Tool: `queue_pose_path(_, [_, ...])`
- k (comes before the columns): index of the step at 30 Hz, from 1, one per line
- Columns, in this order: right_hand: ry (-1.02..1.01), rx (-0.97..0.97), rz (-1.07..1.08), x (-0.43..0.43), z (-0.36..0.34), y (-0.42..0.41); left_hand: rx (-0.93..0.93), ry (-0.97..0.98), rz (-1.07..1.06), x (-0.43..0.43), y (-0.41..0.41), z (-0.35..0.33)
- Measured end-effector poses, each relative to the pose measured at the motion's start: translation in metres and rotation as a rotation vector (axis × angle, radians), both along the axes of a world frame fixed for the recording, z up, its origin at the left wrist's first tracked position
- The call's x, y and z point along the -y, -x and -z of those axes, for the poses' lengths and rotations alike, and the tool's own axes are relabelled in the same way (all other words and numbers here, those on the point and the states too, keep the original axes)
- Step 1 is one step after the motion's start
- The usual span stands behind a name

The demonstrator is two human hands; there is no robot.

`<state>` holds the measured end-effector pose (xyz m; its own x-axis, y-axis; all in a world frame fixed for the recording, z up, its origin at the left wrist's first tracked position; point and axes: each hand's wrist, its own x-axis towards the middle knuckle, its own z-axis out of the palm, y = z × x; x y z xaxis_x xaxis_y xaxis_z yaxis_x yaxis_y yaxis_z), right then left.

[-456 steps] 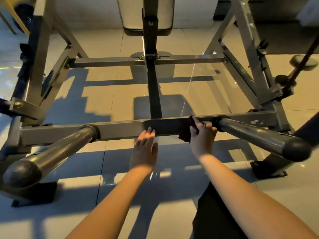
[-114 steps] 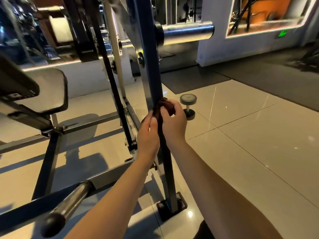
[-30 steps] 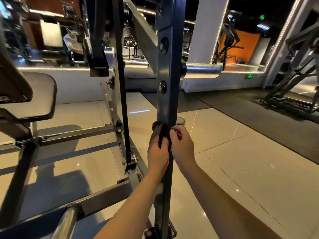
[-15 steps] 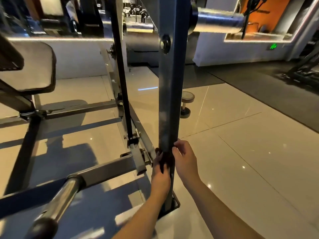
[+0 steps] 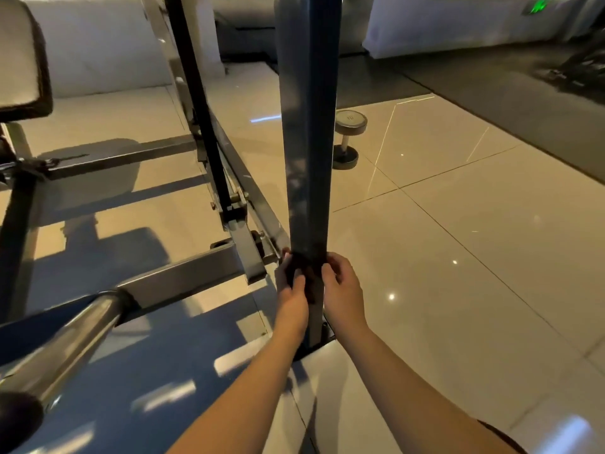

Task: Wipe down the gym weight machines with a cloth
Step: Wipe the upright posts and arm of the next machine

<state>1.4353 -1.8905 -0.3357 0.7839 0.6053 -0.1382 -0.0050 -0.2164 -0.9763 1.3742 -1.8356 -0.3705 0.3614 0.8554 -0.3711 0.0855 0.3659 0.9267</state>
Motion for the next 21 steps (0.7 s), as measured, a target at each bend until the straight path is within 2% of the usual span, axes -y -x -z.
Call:
queue_pose_path(5, [0.094,-0.026,-0.011,0.003,0.041,0.000,-0.271,0.287,0.059,0.011,-0.004,0.068])
queue_pose_path(9, [0.144,-0.052,-0.002,0.006,0.049,0.003,-0.254,0.367,0.056,0.014,-0.004,0.087])
queue_pose_path(15, [0.050,0.004,0.014,0.001,-0.003,-0.002,-0.055,0.100,0.017,0.017,0.000,0.009])
queue_pose_path(21, [-0.080,0.046,0.037,-0.025,-0.117,-0.015,0.010,-0.162,-0.005,-0.006,-0.012,-0.119])
